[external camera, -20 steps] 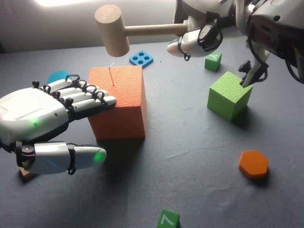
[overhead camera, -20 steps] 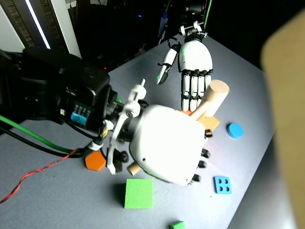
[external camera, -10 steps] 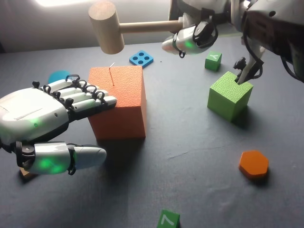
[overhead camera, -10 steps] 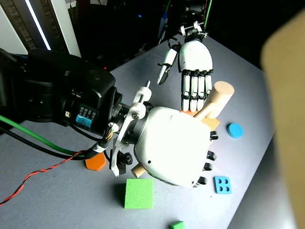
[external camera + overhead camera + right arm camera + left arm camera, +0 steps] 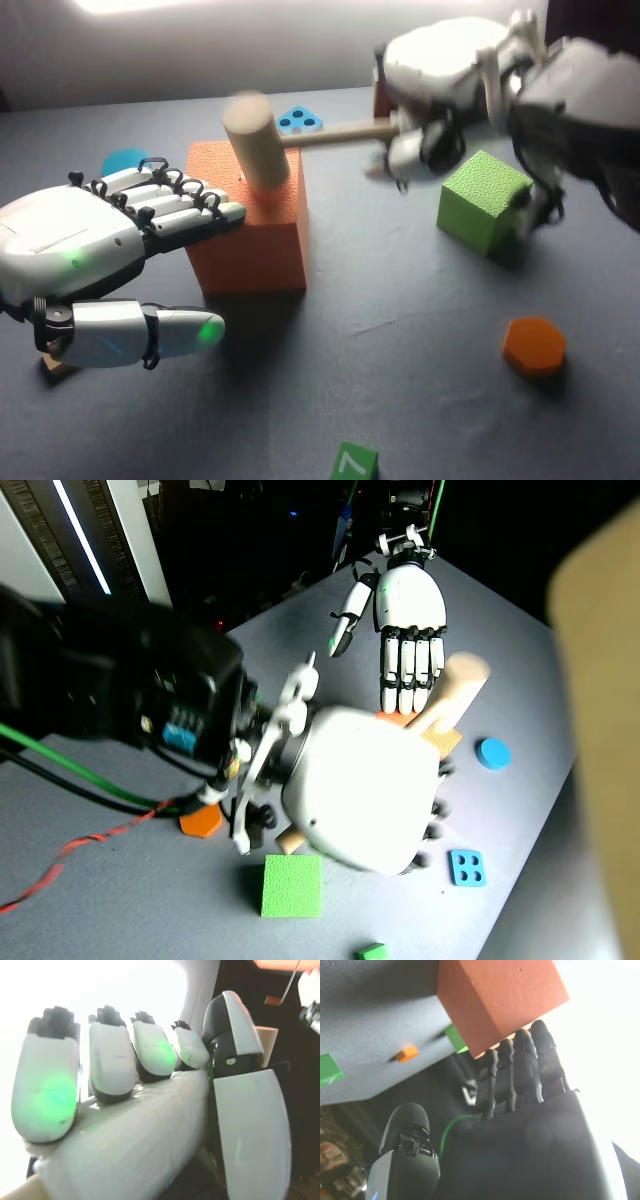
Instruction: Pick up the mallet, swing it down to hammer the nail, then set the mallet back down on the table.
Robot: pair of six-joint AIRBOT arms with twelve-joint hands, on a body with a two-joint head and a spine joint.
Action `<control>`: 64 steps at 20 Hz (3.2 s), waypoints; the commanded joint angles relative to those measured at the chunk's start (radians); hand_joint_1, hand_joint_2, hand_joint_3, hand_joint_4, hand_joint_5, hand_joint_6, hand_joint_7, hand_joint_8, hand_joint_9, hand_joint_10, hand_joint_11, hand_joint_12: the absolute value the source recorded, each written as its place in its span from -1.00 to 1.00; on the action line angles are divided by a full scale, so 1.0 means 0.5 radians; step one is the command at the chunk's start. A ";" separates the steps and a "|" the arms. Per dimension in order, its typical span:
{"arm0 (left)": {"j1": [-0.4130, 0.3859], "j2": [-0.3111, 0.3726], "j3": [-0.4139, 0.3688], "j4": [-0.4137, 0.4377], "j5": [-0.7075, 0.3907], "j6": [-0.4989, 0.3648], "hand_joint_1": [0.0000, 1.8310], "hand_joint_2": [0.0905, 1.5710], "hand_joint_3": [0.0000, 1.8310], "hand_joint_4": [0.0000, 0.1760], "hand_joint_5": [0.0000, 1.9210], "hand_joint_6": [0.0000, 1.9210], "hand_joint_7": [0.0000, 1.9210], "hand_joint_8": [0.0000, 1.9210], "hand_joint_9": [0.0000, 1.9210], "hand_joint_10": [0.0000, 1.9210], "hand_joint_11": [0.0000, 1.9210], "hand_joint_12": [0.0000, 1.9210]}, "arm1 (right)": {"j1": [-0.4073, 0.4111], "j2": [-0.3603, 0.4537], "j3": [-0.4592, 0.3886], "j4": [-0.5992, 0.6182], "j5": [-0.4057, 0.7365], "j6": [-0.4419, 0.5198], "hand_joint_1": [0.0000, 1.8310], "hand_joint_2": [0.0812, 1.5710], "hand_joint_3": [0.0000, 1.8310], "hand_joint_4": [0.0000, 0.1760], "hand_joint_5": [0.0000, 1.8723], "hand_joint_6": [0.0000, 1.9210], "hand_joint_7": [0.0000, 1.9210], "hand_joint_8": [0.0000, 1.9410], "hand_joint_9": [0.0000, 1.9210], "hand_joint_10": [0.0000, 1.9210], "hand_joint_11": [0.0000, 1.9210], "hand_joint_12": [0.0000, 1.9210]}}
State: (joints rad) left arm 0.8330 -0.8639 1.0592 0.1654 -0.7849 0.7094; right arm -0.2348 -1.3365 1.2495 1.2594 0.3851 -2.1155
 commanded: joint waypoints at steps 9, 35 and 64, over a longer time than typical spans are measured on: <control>-0.009 -0.003 -0.004 0.000 -0.084 -0.014 -1.00 0.55 -1.00 -1.00 -0.80 -0.99 -0.77 -0.99 -0.77 -0.99 -1.00 -0.49 | 0.170 0.027 0.004 -0.106 0.091 -0.018 0.15 0.80 -0.99 1.00 0.55 1.00 0.79 1.00 0.91 1.00 1.00 1.00; -0.020 -0.003 -0.002 0.000 -0.084 -0.014 -1.00 0.56 -1.00 -1.00 -0.82 -0.99 -0.78 -0.99 -0.79 -0.99 -1.00 -0.55 | 0.150 0.228 -0.232 -0.107 0.040 -0.181 0.17 0.81 -1.00 1.00 0.54 1.00 0.80 1.00 0.92 1.00 1.00 1.00; -0.402 0.201 0.033 0.278 0.000 -0.299 -1.00 0.54 -1.00 -1.00 -0.78 -0.99 -0.73 -0.99 -0.73 -0.99 -1.00 -0.42 | -0.287 0.090 -0.255 -0.966 -0.084 0.113 -0.28 0.79 -1.00 1.00 0.36 1.00 0.58 1.00 0.77 1.00 0.96 1.00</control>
State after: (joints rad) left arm 0.6418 -0.7750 1.0737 0.3271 -0.6895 0.5652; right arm -0.3843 -1.2957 1.1217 0.7971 0.2665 -2.0583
